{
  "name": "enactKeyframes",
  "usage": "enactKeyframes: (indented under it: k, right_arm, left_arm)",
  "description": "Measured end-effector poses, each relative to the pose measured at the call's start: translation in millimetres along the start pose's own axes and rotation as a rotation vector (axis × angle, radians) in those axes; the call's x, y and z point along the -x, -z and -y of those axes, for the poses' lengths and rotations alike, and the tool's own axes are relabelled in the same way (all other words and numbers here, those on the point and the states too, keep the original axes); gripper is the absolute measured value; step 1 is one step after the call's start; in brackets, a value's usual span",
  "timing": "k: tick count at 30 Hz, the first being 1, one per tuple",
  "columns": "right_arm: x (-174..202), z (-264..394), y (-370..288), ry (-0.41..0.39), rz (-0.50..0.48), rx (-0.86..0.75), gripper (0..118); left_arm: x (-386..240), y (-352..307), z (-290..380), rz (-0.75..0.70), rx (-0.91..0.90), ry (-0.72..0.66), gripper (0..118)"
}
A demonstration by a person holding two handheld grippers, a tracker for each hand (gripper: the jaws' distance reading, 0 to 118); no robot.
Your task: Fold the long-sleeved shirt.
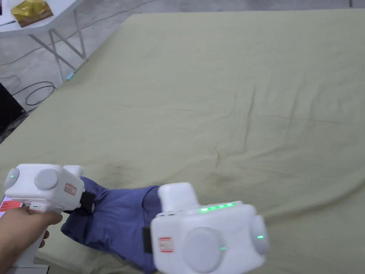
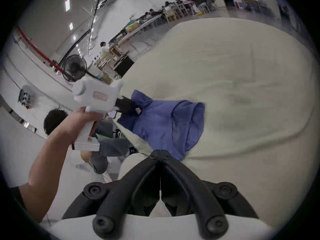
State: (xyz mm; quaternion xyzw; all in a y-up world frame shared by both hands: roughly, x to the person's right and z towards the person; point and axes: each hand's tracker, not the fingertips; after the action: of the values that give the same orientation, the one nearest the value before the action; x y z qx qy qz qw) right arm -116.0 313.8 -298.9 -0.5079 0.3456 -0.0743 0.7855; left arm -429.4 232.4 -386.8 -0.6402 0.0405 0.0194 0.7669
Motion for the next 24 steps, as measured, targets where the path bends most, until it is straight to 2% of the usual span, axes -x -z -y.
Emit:
enactKeyframes:
  k: [2, 6, 7, 8, 9, 10, 11, 13, 16, 17, 18, 19, 21, 24]
  right_arm:
    - [29.3, -0.3, 7.7, -0.054, -0.031, -0.004, 2]
    - [47.4, -0.9, 10.7, -0.065, -0.122, 0.044, 2]
    - [44.7, -1.0, 8.2, -0.07, -0.118, 0.042, 2]
    - [43.3, -0.7, 7.4, -0.075, -0.109, 0.041, 2]
    - [40.5, -0.1, 5.6, -0.083, -0.094, 0.034, 2]
    - [37.5, -0.2, 3.8, -0.09, -0.078, 0.023, 2]
    - [32.9, -0.2, 1.1, -0.091, -0.06, 0.01, 2]
    - [25.3, -2.1, -4.3, -0.086, -0.04, -0.007, 2]
    - [4.0, -7.4, -19.2, -0.016, -0.051, -0.014, 2]
    - [-7.2, -9.7, -26.6, 0.02, -0.065, -0.02, 2]
    - [-21.0, -11.8, -37.5, 0.053, -0.059, -0.041, 2]
    - [-35.1, -14.5, -48.9, 0.078, -0.043, -0.073, 2]
    - [-72.3, -19.6, -79.9, 0.136, 0.002, -0.141, 2]
    - [-126.0, -25.0, -140.9, 0.223, 0.116, -0.242, 2]
  left_arm:
    - [15.7, 6.0, 3.5, -0.023, 0.008, -0.025, 11]
    - [27.1, 13.6, 13.4, -0.052, -0.003, -0.058, 14]
    - [25.0, 11.9, 15.4, -0.079, -0.011, -0.043, 38]
    - [24.3, 10.7, 16.2, -0.144, -0.031, -0.017, 84]
    - [24.9, 6.9, 18.0, -0.159, -0.062, -0.007, 118]
    - [24.7, -10.3, 19.0, -0.109, -0.154, -0.027, 118]
    - [27.1, -22.3, 19.5, -0.125, -0.215, -0.048, 118]
    - [26.9, -31.7, 21.2, -0.083, -0.286, -0.114, 118]
    - [1.6, -59.3, 17.8, -0.015, -0.337, -0.134, 118]
    - [-13.9, -73.3, 17.2, 0.009, -0.363, -0.101, 107]
    - [-34.0, -91.5, 17.0, -0.031, -0.482, -0.046, 75]
    - [-54.4, -106.5, 16.9, -0.117, -0.592, 0.011, 2]
    - [-97.5, -135.6, 11.8, -0.272, -0.798, 0.109, 0]
    - [-156.1, -174.5, -8.0, -0.183, -0.9, 0.109, 0]
